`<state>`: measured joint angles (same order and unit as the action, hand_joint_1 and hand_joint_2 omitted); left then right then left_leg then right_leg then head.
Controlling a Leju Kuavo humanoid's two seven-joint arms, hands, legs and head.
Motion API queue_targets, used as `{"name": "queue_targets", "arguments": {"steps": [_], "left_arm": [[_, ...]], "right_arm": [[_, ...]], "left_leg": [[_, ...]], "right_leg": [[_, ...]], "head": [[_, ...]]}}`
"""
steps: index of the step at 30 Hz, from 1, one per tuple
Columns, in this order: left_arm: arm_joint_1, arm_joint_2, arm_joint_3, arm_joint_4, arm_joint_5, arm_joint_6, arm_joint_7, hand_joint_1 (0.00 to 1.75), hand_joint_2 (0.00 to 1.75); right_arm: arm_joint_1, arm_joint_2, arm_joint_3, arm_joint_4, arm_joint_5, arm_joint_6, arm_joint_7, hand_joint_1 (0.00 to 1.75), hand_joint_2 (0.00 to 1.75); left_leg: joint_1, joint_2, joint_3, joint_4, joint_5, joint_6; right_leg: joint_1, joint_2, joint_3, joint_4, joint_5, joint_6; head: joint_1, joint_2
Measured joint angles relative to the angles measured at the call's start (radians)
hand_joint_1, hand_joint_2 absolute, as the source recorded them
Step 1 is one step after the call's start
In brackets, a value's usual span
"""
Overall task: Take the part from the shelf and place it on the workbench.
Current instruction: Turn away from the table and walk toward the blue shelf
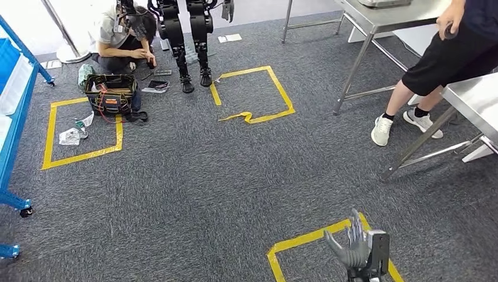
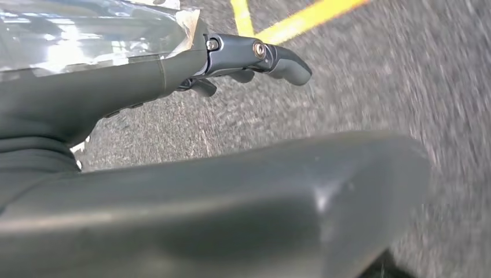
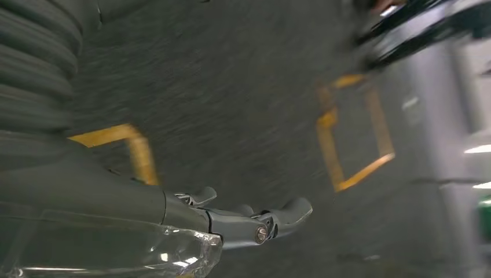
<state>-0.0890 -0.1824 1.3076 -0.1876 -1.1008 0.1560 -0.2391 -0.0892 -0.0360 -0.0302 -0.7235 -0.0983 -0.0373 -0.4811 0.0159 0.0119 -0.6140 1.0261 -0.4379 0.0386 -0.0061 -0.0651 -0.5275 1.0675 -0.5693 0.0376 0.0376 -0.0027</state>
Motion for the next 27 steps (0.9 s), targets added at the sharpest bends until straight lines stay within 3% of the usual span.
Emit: {"name": "queue_targets", "arguments": {"steps": [1,2,4,5,6,8,10,12,13,15,16,17,19,20,21,24,26,27], "left_arm": [[-0.001,0.000,0.000,0.000,0.001,0.003,-0.001,0.00,0.00],[-0.002,0.000,0.001,0.000,0.002,0.005,-0.001,0.00,0.00],[0.000,0.000,0.001,0.000,0.002,0.010,-0.001,0.00,0.00],[0.001,0.000,0.001,0.000,0.002,0.011,-0.001,0.00,0.00],[0.002,0.001,0.001,0.000,0.002,0.012,-0.001,0.00,0.00],[0.002,0.002,0.001,0.000,-0.002,0.012,-0.001,0.00,0.00],[0.003,0.003,0.001,0.000,-0.007,0.011,-0.001,0.00,0.00],[0.005,0.004,0.001,0.000,-0.010,0.010,0.000,0.00,0.00],[0.005,0.004,0.001,0.000,-0.013,0.009,0.000,0.00,0.00],[0.005,0.005,0.000,0.000,-0.023,0.004,0.000,0.00,0.00],[0.005,0.006,-0.001,0.000,-0.028,0.001,0.000,0.00,0.00],[0.004,0.006,-0.002,0.000,-0.032,-0.002,0.000,0.00,0.00],[0.004,0.007,-0.003,0.000,-0.038,-0.005,0.000,0.00,0.00],[0.005,0.008,-0.003,0.000,-0.040,-0.006,0.000,0.00,0.00],[0.006,0.009,-0.003,0.000,-0.040,-0.006,0.000,0.00,0.00],[0.003,0.012,-0.004,0.000,-0.041,-0.006,0.000,0.00,0.00],[0.002,0.014,-0.006,0.000,-0.041,-0.006,0.000,0.00,0.00],[0.002,0.014,-0.007,0.000,-0.041,-0.006,0.000,0.00,0.00]], "right_arm": [[-0.006,0.000,-0.026,0.063,0.017,-0.023,0.023,0.00,1.75],[-0.008,0.001,-0.047,0.119,0.033,-0.046,0.055,0.00,1.75],[-0.008,0.002,-0.076,0.217,0.064,-0.086,0.130,0.00,1.75],[-0.008,0.004,-0.085,0.257,0.080,-0.103,0.171,0.00,1.75],[-0.008,0.006,-0.091,0.291,0.095,-0.116,0.210,0.00,1.75],[-0.007,0.010,-0.097,0.348,0.124,-0.136,0.283,0.00,1.75],[-0.003,0.013,-0.098,0.393,0.141,-0.147,0.327,0.00,1.75],[0.002,0.016,-0.098,0.422,0.159,-0.157,0.360,0.00,1.75],[0.003,0.018,-0.098,0.433,0.175,-0.163,0.384,0.00,1.75],[0.008,0.021,-0.094,0.454,0.213,-0.174,0.441,0.00,1.75],[0.015,0.021,-0.089,0.465,0.235,-0.181,0.469,0.00,1.75],[0.024,0.021,-0.083,0.474,0.255,-0.190,0.490,0.00,1.75],[0.039,0.022,-0.065,0.489,0.289,-0.207,0.518,0.00,1.75],[0.043,0.023,-0.057,0.495,0.298,-0.212,0.523,0.00,1.75],[0.044,0.025,-0.051,0.499,0.304,-0.215,0.527,0.00,1.75],[0.044,0.028,-0.039,0.507,0.308,-0.217,0.533,0.00,1.75],[0.043,0.029,-0.033,0.511,0.309,-0.218,0.535,0.00,1.75],[0.042,0.029,-0.030,0.513,0.309,-0.219,0.535,0.00,1.75]], "left_leg": [[-0.001,-0.013,-0.004,0.000,0.003,0.005],[-0.002,-0.029,-0.008,0.000,0.006,0.009],[-0.004,-0.061,-0.016,0.000,0.011,0.012],[-0.005,-0.076,-0.018,0.001,0.013,0.012],[-0.005,-0.090,-0.018,0.001,0.015,0.009],[-0.006,-0.116,-0.020,0.002,0.020,0.001],[-0.008,-0.135,-0.022,0.001,0.025,-0.010],[-0.007,-0.149,-0.025,-0.003,0.031,-0.022],[-0.007,-0.137,-0.029,0.001,0.028,-0.027],[-0.009,-0.083,-0.054,0.054,-0.013,-0.032],[-0.010,-0.049,-0.077,0.111,-0.051,-0.033],[-0.010,-0.031,-0.105,0.179,-0.089,-0.036],[-0.009,-0.018,-0.141,0.278,-0.131,-0.039],[-0.008,-0.015,-0.131,0.275,-0.125,-0.040],[-0.007,-0.009,-0.102,0.237,-0.105,-0.040],[-0.012,0.052,0.018,0.047,-0.046,-0.031],[-0.020,0.067,0.039,0.003,-0.044,-0.019],[-0.021,0.053,0.037,0.002,-0.041,-0.012]], "right_leg": [[-0.002,0.034,-0.030,0.064,-0.031,-0.003],[-0.004,0.052,-0.066,0.138,-0.060,-0.006],[-0.004,0.062,-0.113,0.226,-0.085,-0.002],[-0.005,0.064,-0.109,0.211,-0.073,0.005],[-0.008,0.069,-0.084,0.154,-0.045,0.014],[-0.012,0.107,-0.016,0.006,0.014,0.023],[-0.010,0.132,0.015,-0.059,0.041,0.014],[-0.005,0.117,0.017,-0.059,0.048,-0.002],[-0.005,0.107,0.019,-0.061,0.052,-0.010],[-0.009,0.082,0.018,-0.067,0.060,-0.027],[-0.008,0.066,0.017,-0.067,0.061,-0.033],[-0.005,0.050,0.015,-0.067,0.061,-0.037],[-0.001,0.016,0.011,-0.066,0.061,-0.038],[-0.001,0.002,0.009,-0.066,0.061,-0.038],[0.000,-0.010,0.009,-0.066,0.060,-0.037],[0.006,-0.039,0.014,-0.064,0.058,-0.033],[0.014,-0.057,0.017,-0.064,0.055,-0.026],[0.014,-0.067,0.019,-0.064,0.054,-0.023]], "head": [[0.002,0.000],[0.003,0.000],[0.003,0.000],[0.003,0.000],[0.003,0.000],[0.004,0.000],[0.003,0.000],[0.001,0.000],[-0.001,0.000],[-0.007,0.000],[-0.010,0.000],[-0.013,0.000],[-0.013,0.000],[-0.014,0.000],[-0.014,0.000],[-0.015,0.000],[-0.013,0.000],[-0.012,0.000]]}}
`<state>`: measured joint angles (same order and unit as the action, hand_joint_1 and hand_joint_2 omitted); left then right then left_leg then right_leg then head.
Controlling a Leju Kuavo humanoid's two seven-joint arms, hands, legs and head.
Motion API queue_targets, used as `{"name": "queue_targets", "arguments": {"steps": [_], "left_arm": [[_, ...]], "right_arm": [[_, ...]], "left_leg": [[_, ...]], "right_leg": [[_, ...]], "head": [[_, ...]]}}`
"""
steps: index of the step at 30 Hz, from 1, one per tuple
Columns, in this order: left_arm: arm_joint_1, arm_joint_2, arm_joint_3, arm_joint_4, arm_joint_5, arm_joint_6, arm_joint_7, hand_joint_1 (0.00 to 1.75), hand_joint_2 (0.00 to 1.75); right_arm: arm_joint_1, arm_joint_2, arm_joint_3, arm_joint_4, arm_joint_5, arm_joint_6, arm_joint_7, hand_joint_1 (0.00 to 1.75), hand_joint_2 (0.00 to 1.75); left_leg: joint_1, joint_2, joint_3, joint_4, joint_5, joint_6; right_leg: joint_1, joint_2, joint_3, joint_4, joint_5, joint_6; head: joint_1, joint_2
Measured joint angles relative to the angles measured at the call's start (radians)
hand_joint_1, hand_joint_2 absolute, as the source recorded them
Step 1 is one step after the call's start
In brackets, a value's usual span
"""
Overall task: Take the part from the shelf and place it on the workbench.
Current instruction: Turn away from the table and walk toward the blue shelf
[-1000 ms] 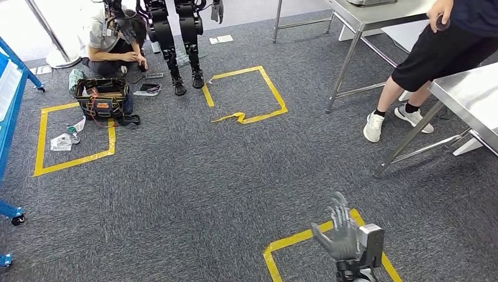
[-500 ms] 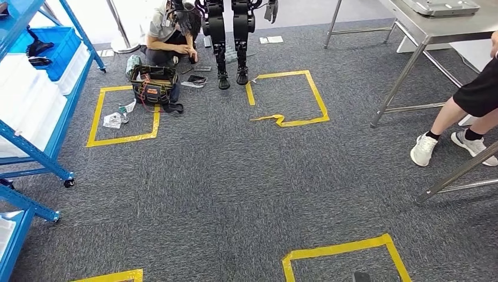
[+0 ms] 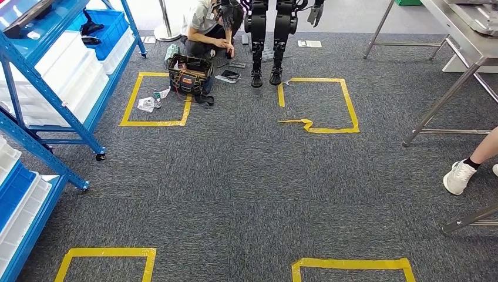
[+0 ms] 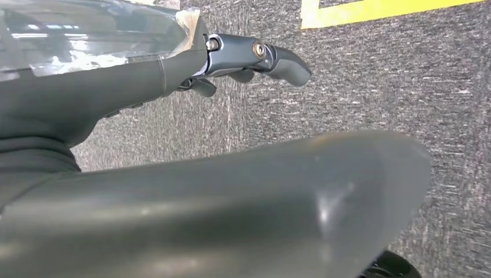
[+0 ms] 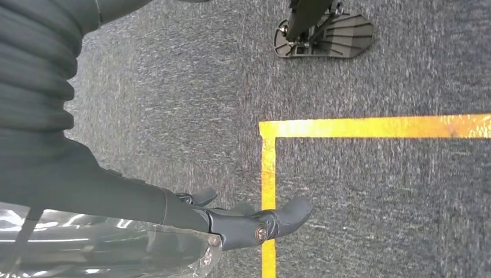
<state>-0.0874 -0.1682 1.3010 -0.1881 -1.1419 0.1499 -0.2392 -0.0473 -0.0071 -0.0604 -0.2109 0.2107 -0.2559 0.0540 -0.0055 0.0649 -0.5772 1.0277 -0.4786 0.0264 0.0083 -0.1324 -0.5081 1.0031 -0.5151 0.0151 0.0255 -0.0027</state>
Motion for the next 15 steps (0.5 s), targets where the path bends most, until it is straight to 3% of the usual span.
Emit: {"name": "queue_targets", "arguments": {"steps": [1,3,5,7,8,9,10,12,14,15], "left_arm": [[0.000,0.000,-0.001,0.000,0.000,0.000,0.000,0.00,0.00],[-0.001,0.001,-0.002,0.000,0.000,0.000,0.000,0.00,0.00],[-0.003,0.002,-0.003,0.000,0.000,0.000,0.000,0.00,0.00],[-0.003,0.002,-0.005,0.000,0.000,0.000,0.000,0.00,0.00],[-0.002,0.002,-0.006,0.000,-0.001,0.000,0.000,0.00,0.00],[-0.001,0.002,-0.008,0.000,-0.003,-0.001,0.000,0.00,0.00],[-0.001,0.002,-0.009,0.000,-0.005,-0.001,0.000,0.00,0.00],[-0.001,0.003,-0.012,0.000,-0.012,-0.003,0.000,0.00,0.00],[-0.002,0.004,-0.015,0.000,-0.017,-0.004,0.003,0.00,0.00],[-0.002,0.004,-0.017,0.000,-0.020,-0.004,0.004,0.00,0.00]], "right_arm": [[-0.001,0.000,0.003,0.001,0.000,0.000,0.000,0.00,1.75],[-0.002,0.002,0.007,0.003,0.000,-0.001,0.000,0.00,1.75],[-0.001,0.003,0.008,0.006,0.001,-0.001,0.000,0.00,1.75],[0.002,0.002,0.009,0.011,0.001,-0.001,0.001,0.00,1.75],[0.004,0.002,0.009,0.013,0.003,-0.001,0.003,0.00,1.75],[0.005,0.002,0.010,0.014,0.009,0.000,0.007,0.00,1.75],[0.005,0.001,0.013,0.015,0.018,0.002,0.013,0.00,1.75],[0.004,0.002,0.025,0.017,0.042,0.005,0.029,0.00,1.75],[0.005,0.004,0.041,0.021,0.065,0.008,0.040,0.00,1.75],[0.004,0.005,0.048,0.022,0.071,0.010,0.043,0.00,1.75]], "left_leg": [[0.001,-0.012,0.000,-0.003,0.003,0.007],[0.006,-0.035,-0.001,-0.011,0.012,0.022],[0.009,-0.060,-0.006,-0.014,0.020,0.033],[0.009,-0.091,-0.013,-0.013,0.025,0.035],[0.009,-0.107,-0.014,-0.013,0.027,0.035],[0.009,-0.122,-0.014,-0.013,0.029,0.033],[0.010,-0.137,-0.014,-0.012,0.030,0.030],[0.010,-0.164,-0.017,-0.011,0.034,0.021],[0.008,-0.184,-0.024,-0.011,0.040,0.009],[0.008,-0.192,-0.028,-0.012,0.044,0.003]], "right_leg": [[-0.001,-0.004,0.000,0.001,-0.003,0.005],[-0.004,0.038,-0.016,0.040,-0.029,0.009],[-0.009,0.103,-0.068,0.156,-0.086,0.004],[-0.012,0.125,-0.125,0.279,-0.129,0.004],[-0.013,0.128,-0.135,0.298,-0.130,0.010],[-0.015,0.130,-0.124,0.274,-0.113,0.019],[-0.018,0.137,-0.095,0.211,-0.083,0.029],[-0.025,0.184,-0.032,0.066,-0.026,0.042],[-0.025,0.212,-0.008,0.006,-0.003,0.036],[-0.021,0.202,-0.009,0.007,0.000,0.030]], "head": [[0.000,0.000],[0.002,0.000],[0.007,0.000],[0.009,0.000],[0.009,0.000],[0.008,0.000],[0.009,0.000],[0.009,0.000],[0.009,0.000],[0.008,0.000]]}}
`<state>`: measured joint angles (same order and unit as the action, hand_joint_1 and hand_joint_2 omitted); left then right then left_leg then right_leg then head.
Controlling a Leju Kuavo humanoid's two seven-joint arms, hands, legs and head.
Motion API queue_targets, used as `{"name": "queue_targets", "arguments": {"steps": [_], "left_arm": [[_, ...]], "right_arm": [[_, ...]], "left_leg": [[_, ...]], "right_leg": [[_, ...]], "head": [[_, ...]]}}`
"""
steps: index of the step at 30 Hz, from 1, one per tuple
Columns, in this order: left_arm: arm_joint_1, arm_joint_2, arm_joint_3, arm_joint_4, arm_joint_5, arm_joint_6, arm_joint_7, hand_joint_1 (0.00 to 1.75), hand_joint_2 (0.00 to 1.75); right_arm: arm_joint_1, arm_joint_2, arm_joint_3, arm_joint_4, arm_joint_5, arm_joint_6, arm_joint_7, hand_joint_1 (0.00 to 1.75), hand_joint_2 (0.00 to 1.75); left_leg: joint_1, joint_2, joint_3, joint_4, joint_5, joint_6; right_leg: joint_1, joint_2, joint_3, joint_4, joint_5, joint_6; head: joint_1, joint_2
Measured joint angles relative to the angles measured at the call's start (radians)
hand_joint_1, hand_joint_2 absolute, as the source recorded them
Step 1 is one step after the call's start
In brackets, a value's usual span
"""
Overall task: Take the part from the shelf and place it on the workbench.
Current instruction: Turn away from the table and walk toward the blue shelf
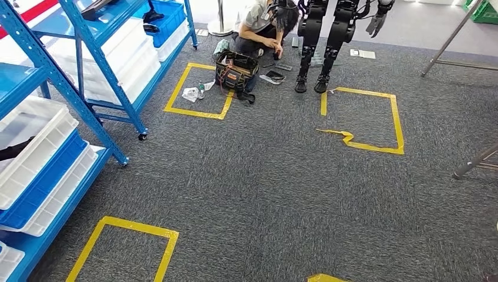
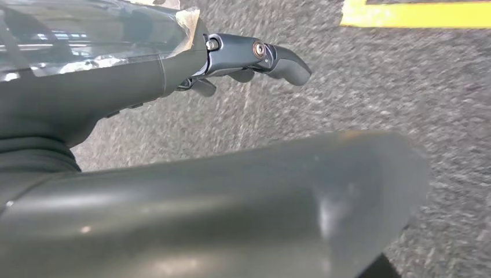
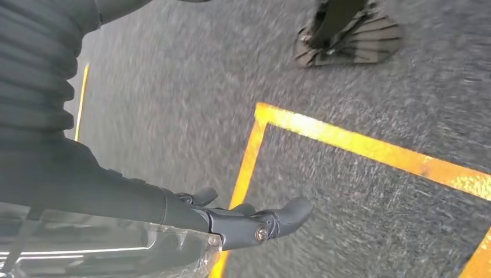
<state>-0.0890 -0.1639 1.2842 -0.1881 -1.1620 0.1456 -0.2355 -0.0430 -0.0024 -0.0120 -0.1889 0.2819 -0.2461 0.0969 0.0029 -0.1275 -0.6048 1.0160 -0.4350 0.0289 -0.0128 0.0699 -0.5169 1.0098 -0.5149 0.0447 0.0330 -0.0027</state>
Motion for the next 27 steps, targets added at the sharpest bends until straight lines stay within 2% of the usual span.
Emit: {"name": "queue_targets", "arguments": {"steps": [1,2,3,4,5,6,7,8,9,10,11,13,14,15,16,17,18,19,21,22,23,24,25,26,27], "left_arm": [[0.001,0.000,-0.002,0.000,-0.003,-0.001,0.001,0.00,0.00],[0.001,0.001,-0.003,0.000,-0.005,-0.002,0.001,0.00,0.00],[0.002,0.001,-0.005,0.000,-0.006,-0.003,0.001,0.00,0.00],[0.002,0.002,-0.006,0.000,-0.007,-0.006,0.001,0.00,0.00],[0.001,0.002,-0.007,0.000,-0.008,-0.008,0.001,0.00,0.00],[0.000,0.002,-0.009,0.000,-0.009,-0.010,0.000,0.00,0.00],[-0.001,0.002,-0.011,0.000,-0.010,-0.011,-0.001,0.00,0.00],[0.000,0.002,-0.012,0.000,-0.011,-0.012,-0.001,0.00,0.00],[0.001,0.002,-0.014,0.000,-0.013,-0.012,-0.001,0.00,0.00],[0.001,0.002,-0.016,0.000,-0.014,-0.013,-0.001,0.00,0.00],[0.001,0.002,-0.018,0.000,-0.015,-0.013,-0.001,0.00,0.00],[-0.002,0.003,-0.022,0.000,-0.018,-0.013,-0.001,0.00,0.00],[-0.004,0.003,-0.023,0.000,-0.019,-0.013,-0.001,0.00,0.00],[-0.005,0.004,-0.023,0.000,-0.020,-0.012,-0.001,0.00,0.00],[-0.005,0.004,-0.023,0.000,-0.020,-0.012,-0.001,0.00,0.00],[-0.005,0.004,-0.024,0.000,-0.020,-0.012,0.000,0.00,0.00],[-0.004,0.004,-0.024,0.000,-0.020,-0.012,0.000,0.00,0.00],[-0.005,0.004,-0.024,0.000,-0.020,-0.012,0.001,0.00,0.00],[-0.008,0.003,-0.024,0.000,-0.021,-0.012,0.001,0.00,0.00],[-0.009,0.002,-0.024,0.000,-0.021,-0.012,0.001,0.00,0.00],[-0.009,0.002,-0.024,0.000,-0.021,-0.013,0.001,0.00,0.00],[-0.008,0.001,-0.024,0.000,-0.022,-0.013,0.002,0.00,0.00],[-0.007,0.000,-0.024,0.000,-0.022,-0.013,0.002,0.00,0.00],[-0.007,0.000,-0.024,0.000,-0.022,-0.013,0.002,0.00,0.00],[-0.007,0.000,-0.024,0.000,-0.022,-0.013,0.002,0.00,0.00]], "right_arm": [[0.000,0.001,0.007,0.001,0.005,0.001,0.002,0.00,1.75],[0.000,0.003,0.012,0.001,0.009,0.002,0.003,0.00,1.75],[-0.001,0.004,0.017,0.001,0.011,0.002,0.004,0.00,1.75],[0.000,0.005,0.021,0.002,0.013,0.001,0.004,0.00,1.75],[0.000,0.005,0.025,0.002,0.014,-0.001,0.004,0.00,1.75],[0.002,0.005,0.028,0.002,0.015,-0.003,0.004,0.00,1.75],[0.004,0.004,0.031,0.002,0.015,-0.005,0.004,0.00,1.75],[0.005,0.004,0.033,0.003,0.016,-0.005,0.005,0.00,1.75],[0.005,0.004,0.034,0.004,0.016,-0.004,0.007,0.00,1.75],[0.005,0.005,0.035,0.004,0.017,-0.003,0.009,0.00,1.75],[0.003,0.006,0.036,0.005,0.017,-0.002,0.011,0.00,1.75],[0.001,0.008,0.037,0.005,0.018,-0.002,0.012,0.00,1.75],[0.000,0.009,0.037,0.005,0.018,-0.001,0.013,0.00,1.75],[-0.001,0.009,0.037,0.005,0.018,-0.001,0.014,0.00,1.75],[-0.002,0.010,0.037,0.005,0.018,-0.001,0.014,0.00,1.75],[-0.003,0.010,0.037,0.004,0.018,-0.001,0.014,0.00,1.75],[-0.003,0.010,0.037,0.004,0.018,-0.001,0.015,0.00,1.75],[-0.003,0.011,0.037,0.004,0.018,0.000,0.015,0.00,1.75],[-0.001,0.010,0.037,0.006,0.018,0.002,0.016,0.00,1.75],[0.000,0.010,0.038,0.006,0.018,0.003,0.017,0.00,1.75],[0.001,0.009,0.038,0.007,0.018,0.003,0.018,0.00,1.75],[0.002,0.008,0.038,0.007,0.018,0.003,0.019,0.00,1.75],[0.003,0.007,0.038,0.007,0.018,0.004,0.020,0.00,1.75],[0.004,0.007,0.038,0.007,0.018,0.004,0.020,0.00,1.75],[0.004,0.007,0.038,0.007,0.018,0.004,0.020,0.00,1.75]], "left_leg": [[0.001,-0.009,-0.004,-0.001,0.004,-0.006],[0.002,-0.004,-0.007,0.001,0.002,-0.011],[0.001,0.017,-0.015,0.016,-0.010,-0.015],[0.000,0.047,-0.030,0.050,-0.034,-0.018],[0.000,0.083,-0.053,0.103,-0.069,-0.020],[-0.001,0.107,-0.083,0.171,-0.107,-0.022],[0.000,0.117,-0.110,0.236,-0.137,-0.025],[0.001,0.121,-0.124,0.276,-0.151,-0.026],[0.001,0.124,-0.121,0.282,-0.146,-0.026],[0.001,0.130,-0.094,0.244,-0.124,-0.025],[0.000,0.144,-0.051,0.176,-0.092,-0.022],[-0.008,0.192,0.025,0.043,-0.053,-0.012],[-0.012,0.206,0.043,0.010,-0.048,-0.007],[-0.017,0.209,0.046,-0.002,-0.049,-0.003],[-0.017,0.194,0.043,-0.005,-0.045,0.002],[-0.015,0.182,0.043,-0.010,-0.041,0.007],[-0.011,0.169,0.044,-0.016,-0.035,0.014],[-0.006,0.157,0.045,-0.021,-0.029,0.020],[0.000,0.130,0.041,-0.025,-0.021,0.027],[0.001,0.115,0.038,-0.025,-0.019,0.027],[0.002,0.099,0.036,-0.024,-0.017,0.026],[0.004,0.083,0.035,-0.023,-0.015,0.024],[0.007,0.067,0.035,-0.022,-0.015,0.021],[0.010,0.053,0.036,-0.020,-0.015,0.017],[0.013,0.040,0.035,-0.017,-0.016,0.010]], "right_leg": [[-0.001,-0.012,0.001,0.000,0.003,-0.007],[-0.002,-0.023,0.002,-0.002,0.006,-0.013],[-0.004,-0.036,0.001,-0.004,0.010,-0.022],[-0.005,-0.050,0.000,-0.006,0.013,-0.031],[-0.003,-0.063,-0.002,-0.006,0.014,-0.039],[0.000,-0.078,-0.005,-0.006,0.014,-0.044],[0.003,-0.094,-0.007,-0.006,0.014,-0.047],[0.005,-0.110,-0.008,-0.006,0.013,-0.048],[0.006,-0.126,-0.008,-0.005,0.013,-0.048],[0.006,-0.140,-0.007,-0.005,0.013,-0.048],[0.007,-0.151,-0.006,-0.005,0.012,-0.048],[0.013,-0.172,-0.003,-0.004,0.010,-0.045],[0.016,-0.181,-0.002,-0.004,0.009,-0.042],[0.019,-0.191,-0.001,-0.005,0.008,-0.040],[0.020,-0.203,0.001,-0.006,0.008,-0.037],[0.020,-0.204,0.001,-0.005,0.006,-0.032],[0.019,-0.183,-0.003,0.006,-0.002,-0.028],[0.017,-0.153,-0.016,0.037,-0.020,-0.026],[0.011,-0.088,-0.073,0.163,-0.077,-0.026],[0.009,-0.077,-0.107,0.234,-0.103,-0.026],[0.006,-0.075,-0.129,0.281,-0.116,-0.021],[0.002,-0.074,-0.133,0.288,-0.111,-0.011],[-0.003,-0.071,-0.117,0.253,-0.089,0.002],[-0.009,-0.062,-0.087,0.189,-0.058,0.017],[-0.018,-0.040,-0.054,0.115,-0.029,0.030]], "head": [[-0.001,0.000],[-0.001,0.000],[-0.004,0.000],[-0.007,0.000],[-0.011,0.000],[-0.014,0.000],[-0.015,0.000],[-0.015,0.000],[-0.015,0.000],[-0.015,0.000],[-0.016,0.000],[-0.015,0.000],[-0.015,0.000],[-0.014,0.000],[-0.014,0.000],[-0.014,0.000],[-0.014,0.000],[-0.013,0.000],[-0.009,0.000],[-0.008,0.000],[-0.008,0.000],[-0.008,0.000],[-0.008,0.000],[-0.008,0.000],[-0.007,0.000]]}}
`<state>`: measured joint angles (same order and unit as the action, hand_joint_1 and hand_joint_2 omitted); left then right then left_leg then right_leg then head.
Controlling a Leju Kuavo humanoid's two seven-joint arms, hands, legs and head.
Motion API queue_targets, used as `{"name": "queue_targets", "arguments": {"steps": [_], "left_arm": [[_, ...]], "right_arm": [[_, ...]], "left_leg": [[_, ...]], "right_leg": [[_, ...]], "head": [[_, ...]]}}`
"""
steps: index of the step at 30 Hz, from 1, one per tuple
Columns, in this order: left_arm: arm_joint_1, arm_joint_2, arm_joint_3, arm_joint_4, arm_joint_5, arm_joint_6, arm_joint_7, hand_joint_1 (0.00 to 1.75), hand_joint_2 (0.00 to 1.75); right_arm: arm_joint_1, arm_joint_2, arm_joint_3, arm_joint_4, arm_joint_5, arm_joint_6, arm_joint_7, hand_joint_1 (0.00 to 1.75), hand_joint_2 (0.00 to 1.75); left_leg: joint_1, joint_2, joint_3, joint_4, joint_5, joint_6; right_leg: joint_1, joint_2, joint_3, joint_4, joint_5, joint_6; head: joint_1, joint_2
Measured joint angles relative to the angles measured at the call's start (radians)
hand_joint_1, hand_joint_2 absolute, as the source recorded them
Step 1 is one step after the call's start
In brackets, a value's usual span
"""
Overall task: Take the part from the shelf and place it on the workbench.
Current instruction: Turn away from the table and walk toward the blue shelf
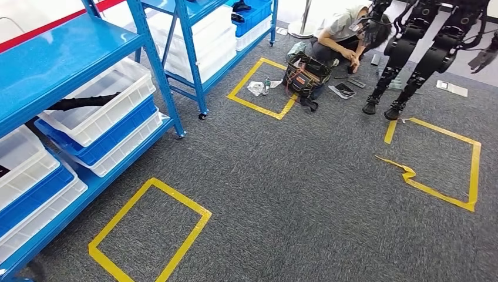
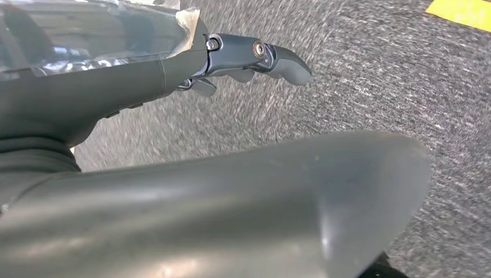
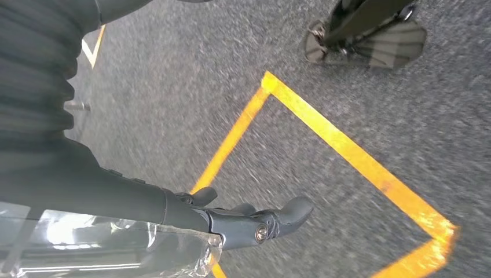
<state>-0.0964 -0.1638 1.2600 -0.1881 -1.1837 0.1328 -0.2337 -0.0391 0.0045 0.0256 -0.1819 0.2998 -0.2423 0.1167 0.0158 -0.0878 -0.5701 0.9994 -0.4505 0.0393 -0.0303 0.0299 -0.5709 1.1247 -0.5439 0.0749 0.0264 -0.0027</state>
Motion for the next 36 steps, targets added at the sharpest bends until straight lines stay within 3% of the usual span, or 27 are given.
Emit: {"name": "queue_targets", "arguments": {"steps": [1,3,5,6,8,10,11,12,13,15,17,19,22,23,29,36], "left_arm": [[-0.001,0.001,0.000,0.000,0.000,0.000,0.000,0.00,0.00],[-0.002,0.001,0.000,0.000,0.000,0.002,0.001,0.00,0.00],[0.001,0.002,0.000,0.000,0.000,0.003,0.002,0.00,0.00],[0.004,0.002,0.000,0.000,0.000,0.003,0.002,0.00,0.00],[0.006,0.002,0.000,0.000,0.000,0.005,0.004,0.00,0.00],[0.003,0.001,0.000,0.000,0.000,0.005,0.006,0.00,0.00],[0.002,0.001,0.000,0.000,0.000,0.006,0.006,0.00,0.00],[0.003,0.001,0.000,0.000,0.000,0.006,0.006,0.00,0.00],[0.004,0.001,0.000,0.000,0.001,0.006,0.006,0.00,0.00],[0.005,0.001,0.000,0.000,0.001,0.005,0.007,0.00,0.00],[0.001,0.002,0.000,0.000,0.001,0.006,0.007,0.00,0.00],[-0.002,0.003,0.000,0.000,0.000,0.006,0.006,0.00,0.00],[0.002,0.003,-0.002,0.000,-0.008,0.007,0.007,0.00,0.00],[0.003,0.003,-0.003,0.000,-0.010,0.008,0.007,0.00,0.00],[0.004,0.002,-0.009,0.000,-0.015,0.012,0.008,0.00,0.00],[0.004,0.002,-0.014,0.000,-0.015,0.012,0.009,0.00,0.00]], "right_arm": [[0.000,0.001,0.000,0.000,0.000,0.000,0.000,0.00,1.75],[0.000,0.003,0.000,0.001,0.001,0.001,0.000,0.00,1.75],[-0.001,0.004,0.000,0.002,0.003,0.002,0.001,0.00,1.75],[-0.003,0.004,0.000,0.002,0.004,0.002,0.002,0.00,1.75],[-0.003,0.004,0.001,0.002,0.006,0.002,0.003,0.00,1.75],[0.000,0.004,0.001,0.002,0.008,0.003,0.003,0.00,1.75],[0.002,0.004,0.001,0.003,0.008,0.003,0.003,0.00,1.75],[0.003,0.004,0.001,0.003,0.009,0.003,0.004,0.00,1.75],[0.002,0.003,0.002,0.003,0.009,0.003,0.005,0.00,1.75],[0.000,0.004,0.004,0.003,0.012,0.003,0.005,0.00,0.87],[-0.003,0.005,0.006,0.003,0.017,0.002,0.004,0.00,0.00],[-0.005,0.006,0.006,0.003,0.020,0.000,0.000,0.00,0.00],[-0.008,0.004,0.007,0.003,0.023,0.001,-0.008,0.00,0.00],[-0.008,0.003,0.007,0.003,0.024,0.001,-0.009,0.00,0.00],[-0.008,0.002,0.007,0.003,0.025,0.003,-0.010,0.00,0.00],[-0.007,0.003,0.011,0.003,0.027,0.006,-0.010,0.00,0.00]], "left_leg": [[0.001,-0.013,-0.004,0.005,-0.001,-0.007],[0.001,-0.035,-0.013,0.010,0.000,-0.022],[0.004,-0.056,-0.018,0.006,0.007,-0.035],[0.005,-0.051,-0.022,0.008,0.006,-0.039],[0.003,0.003,-0.049,0.065,-0.033,-0.044],[0.001,0.067,-0.109,0.198,-0.106,-0.045],[0.001,0.078,-0.139,0.263,-0.134,-0.045],[0.001,0.082,-0.153,0.299,-0.144,-0.044],[0.000,0.085,-0.149,0.299,-0.135,-0.041],[-0.003,0.104,-0.079,0.188,-0.077,-0.030],[-0.015,0.145,-0.004,0.058,-0.037,-0.014],[-0.026,0.161,0.014,0.016,-0.034,-0.006],[-0.029,0.149,0.014,0.007,-0.023,-0.015],[-0.030,0.148,0.015,0.005,-0.021,-0.018],[-0.036,0.149,0.009,0.006,-0.022,-0.010],[-0.036,0.149,0.010,0.007,-0.022,-0.007]], "right_leg": [[-0.005,0.024,0.025,-0.059,0.020,0.006],[-0.009,0.053,0.046,-0.111,0.033,-0.001],[-0.005,0.034,0.050,-0.112,0.036,-0.020],[-0.005,0.022,0.052,-0.112,0.039,-0.028],[-0.005,-0.004,0.051,-0.114,0.043,-0.044],[0.003,-0.034,0.048,-0.114,0.043,-0.054],[0.007,-0.050,0.046,-0.114,0.043,-0.056],[0.010,-0.065,0.045,-0.114,0.042,-0.057],[0.012,-0.079,0.045,-0.114,0.042,-0.057],[0.015,-0.103,0.049,-0.114,0.041,-0.058],[0.019,-0.121,0.050,-0.114,0.038,-0.057],[0.022,-0.137,0.050,-0.115,0.038,-0.050],[0.026,-0.148,0.047,-0.119,0.037,-0.054],[0.028,-0.147,0.046,-0.120,0.036,-0.056],[0.026,-0.143,0.051,-0.127,0.047,-0.041],[0.025,-0.143,0.051,-0.128,0.048,-0.041]], "head": [[0.002,0.000],[0.002,0.000],[0.000,0.000],[-0.001,0.000],[-0.008,0.000],[-0.015,0.000],[-0.015,0.000],[-0.015,0.000],[-0.016,0.000],[-0.016,0.000],[-0.015,0.000],[-0.015,0.000],[-0.014,0.000],[-0.013,0.000],[-0.013,0.000],[-0.014,0.000]]}}
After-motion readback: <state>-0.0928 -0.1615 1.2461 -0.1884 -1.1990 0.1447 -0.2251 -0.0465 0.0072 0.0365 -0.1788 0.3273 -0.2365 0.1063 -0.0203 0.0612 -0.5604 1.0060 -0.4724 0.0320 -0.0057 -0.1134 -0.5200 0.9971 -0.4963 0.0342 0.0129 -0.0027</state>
